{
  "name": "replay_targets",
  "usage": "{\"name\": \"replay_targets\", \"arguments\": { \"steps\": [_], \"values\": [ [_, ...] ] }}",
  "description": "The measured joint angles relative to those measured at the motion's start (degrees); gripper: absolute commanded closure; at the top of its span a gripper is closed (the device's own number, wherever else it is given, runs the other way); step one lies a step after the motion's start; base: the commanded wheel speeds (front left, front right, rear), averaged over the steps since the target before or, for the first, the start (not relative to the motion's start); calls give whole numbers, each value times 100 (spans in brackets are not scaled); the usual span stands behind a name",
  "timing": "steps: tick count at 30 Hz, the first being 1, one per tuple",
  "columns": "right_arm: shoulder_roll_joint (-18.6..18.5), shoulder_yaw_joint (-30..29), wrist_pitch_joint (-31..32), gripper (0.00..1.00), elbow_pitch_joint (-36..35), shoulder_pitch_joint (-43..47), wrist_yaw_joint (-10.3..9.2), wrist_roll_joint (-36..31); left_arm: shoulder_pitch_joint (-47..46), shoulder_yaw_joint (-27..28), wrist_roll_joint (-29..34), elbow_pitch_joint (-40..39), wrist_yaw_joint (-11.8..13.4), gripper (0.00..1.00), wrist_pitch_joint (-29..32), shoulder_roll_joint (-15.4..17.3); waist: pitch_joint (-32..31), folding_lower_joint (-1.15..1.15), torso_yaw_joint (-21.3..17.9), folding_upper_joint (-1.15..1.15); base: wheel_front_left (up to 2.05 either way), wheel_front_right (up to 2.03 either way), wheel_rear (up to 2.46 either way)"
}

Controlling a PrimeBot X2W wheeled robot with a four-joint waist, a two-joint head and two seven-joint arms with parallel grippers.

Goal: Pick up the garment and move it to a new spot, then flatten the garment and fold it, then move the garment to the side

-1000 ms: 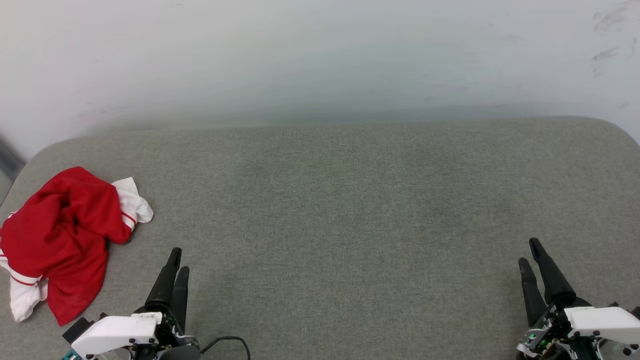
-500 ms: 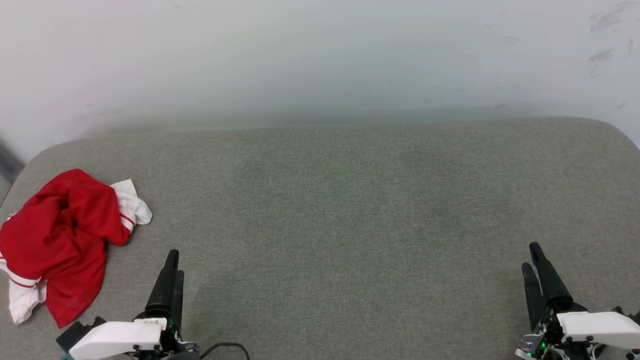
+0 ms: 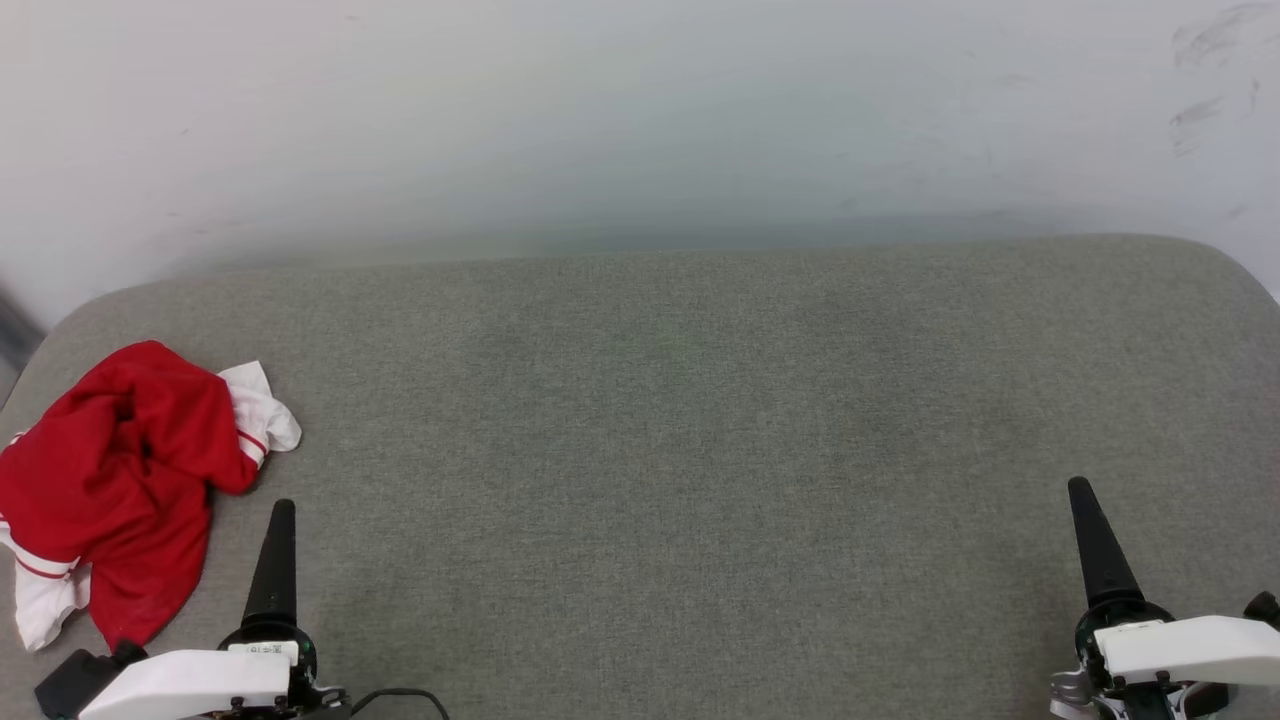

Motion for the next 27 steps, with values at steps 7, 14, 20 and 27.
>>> {"name": "replay_targets", "arguments": {
  "steps": [7,14,20,27],
  "values": [
    [0,8,-138,0,-333,36,0,-1096,23,56,968,-299,125,0,-147,0,4,0,-15,0,0,0,0],
    [0,188,-282,0,-726,42,0,-2412,87,-153,1884,-848,497,0,-283,1,19,0,-31,0,0,0,0],
    [0,280,-383,0,-961,53,0,-3300,136,-483,2787,-1196,654,0,-397,1,35,0,-41,0,0,0,0],
    [0,383,-508,0,-1036,113,0,-4029,249,-964,3851,-1421,677,0,-505,3,35,0,-51,0,0,0,0]
  ]
}}
